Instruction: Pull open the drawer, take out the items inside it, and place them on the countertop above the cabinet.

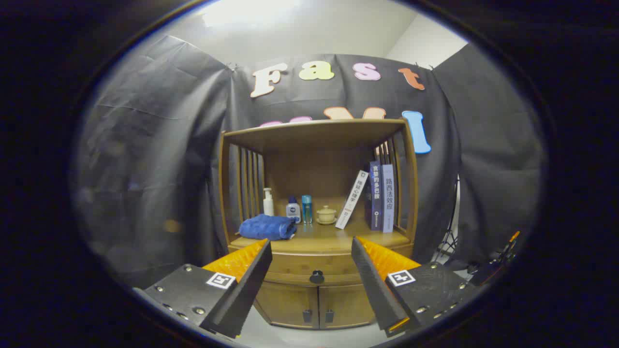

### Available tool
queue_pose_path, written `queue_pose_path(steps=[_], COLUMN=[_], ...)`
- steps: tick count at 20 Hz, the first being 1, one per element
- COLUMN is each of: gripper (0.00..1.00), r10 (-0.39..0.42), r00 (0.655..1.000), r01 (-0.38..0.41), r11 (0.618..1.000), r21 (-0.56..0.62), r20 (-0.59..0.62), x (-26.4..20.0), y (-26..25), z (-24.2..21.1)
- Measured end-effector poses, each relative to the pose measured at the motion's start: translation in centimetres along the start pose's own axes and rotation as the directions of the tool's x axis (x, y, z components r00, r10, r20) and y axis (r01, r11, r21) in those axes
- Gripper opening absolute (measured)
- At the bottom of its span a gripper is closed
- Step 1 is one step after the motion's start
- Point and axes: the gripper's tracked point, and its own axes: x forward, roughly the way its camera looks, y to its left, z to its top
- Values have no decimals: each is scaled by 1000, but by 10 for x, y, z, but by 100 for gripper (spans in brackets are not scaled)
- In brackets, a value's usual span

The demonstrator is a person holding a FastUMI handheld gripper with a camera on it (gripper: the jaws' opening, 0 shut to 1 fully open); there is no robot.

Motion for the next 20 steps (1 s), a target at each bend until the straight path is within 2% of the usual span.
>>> queue_pose_path(steps=[11, 20], gripper=[99, 99], r10=[29, 20], r00=[1000, 1000], r01=[-29, -21], r11=[999, 999], r21=[-37, -39], r20=[-12, -4], x=[0, -1], y=[14, 15], z=[-5, -5])
